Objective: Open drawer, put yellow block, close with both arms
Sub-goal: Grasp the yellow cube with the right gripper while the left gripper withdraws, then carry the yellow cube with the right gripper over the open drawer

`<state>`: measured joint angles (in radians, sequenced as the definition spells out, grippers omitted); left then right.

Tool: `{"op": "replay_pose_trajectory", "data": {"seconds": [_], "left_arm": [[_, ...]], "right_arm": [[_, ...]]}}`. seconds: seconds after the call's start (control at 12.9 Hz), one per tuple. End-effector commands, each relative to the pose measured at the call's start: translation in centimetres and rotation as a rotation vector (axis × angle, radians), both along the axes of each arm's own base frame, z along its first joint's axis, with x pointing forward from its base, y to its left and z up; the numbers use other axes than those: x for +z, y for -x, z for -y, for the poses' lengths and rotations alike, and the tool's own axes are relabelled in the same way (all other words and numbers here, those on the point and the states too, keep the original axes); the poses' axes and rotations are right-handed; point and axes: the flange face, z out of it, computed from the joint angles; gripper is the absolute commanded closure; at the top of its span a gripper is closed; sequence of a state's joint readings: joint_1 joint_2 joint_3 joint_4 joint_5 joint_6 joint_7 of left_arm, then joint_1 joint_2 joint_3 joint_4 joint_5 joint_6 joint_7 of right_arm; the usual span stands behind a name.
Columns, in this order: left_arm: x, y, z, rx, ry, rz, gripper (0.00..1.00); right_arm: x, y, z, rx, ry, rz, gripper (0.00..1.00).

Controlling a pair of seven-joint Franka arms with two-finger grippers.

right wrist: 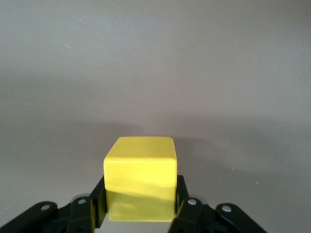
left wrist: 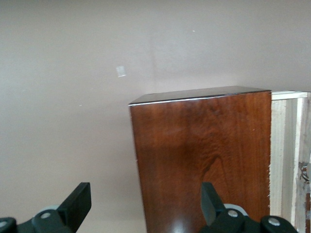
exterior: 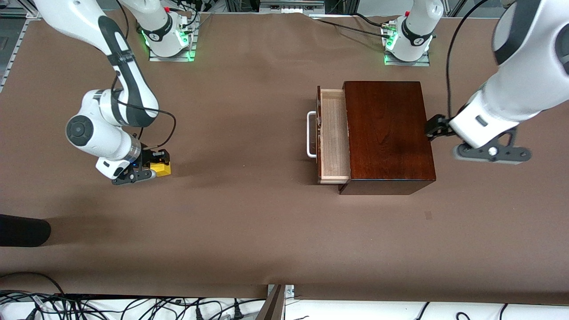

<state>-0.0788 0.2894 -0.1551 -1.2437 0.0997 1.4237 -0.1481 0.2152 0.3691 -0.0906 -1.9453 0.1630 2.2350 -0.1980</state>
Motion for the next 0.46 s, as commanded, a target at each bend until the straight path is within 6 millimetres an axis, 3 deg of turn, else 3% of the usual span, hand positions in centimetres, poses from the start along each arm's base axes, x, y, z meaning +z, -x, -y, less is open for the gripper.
{"op": "replay_pose_trajectory", "data": {"seconds": [0.0,0.08,0.15,0.31,0.39], "left_arm": [[1.5,2.1,-2.9,-0.005,0.033,0.018,0.0],[1.5,3.0,-5.1,-0.008,0.033,0.061,0.0],[0.7,4.2,-5.9,-0.014,0.039,0.116,0.0],[-1.5,5.3,-6.0,-0.006,0.062,0.151,0.0],[-1.4,5.4,-6.3,-0.008,0.06,0.151,0.0]], "right_arm": [[6.4,-2.0,-3.0,0.068,-0.052,-0.04,1.0],[8.1,-2.1,-4.6,0.104,-0.059,-0.064,1.0],[9.6,-1.8,-7.0,0.15,-0.072,-0.087,1.0],[12.9,-1.1,-12.9,0.251,-0.1,-0.067,1.0],[14.1,-0.4,-15.9,0.306,-0.113,-0.047,1.0]]}}
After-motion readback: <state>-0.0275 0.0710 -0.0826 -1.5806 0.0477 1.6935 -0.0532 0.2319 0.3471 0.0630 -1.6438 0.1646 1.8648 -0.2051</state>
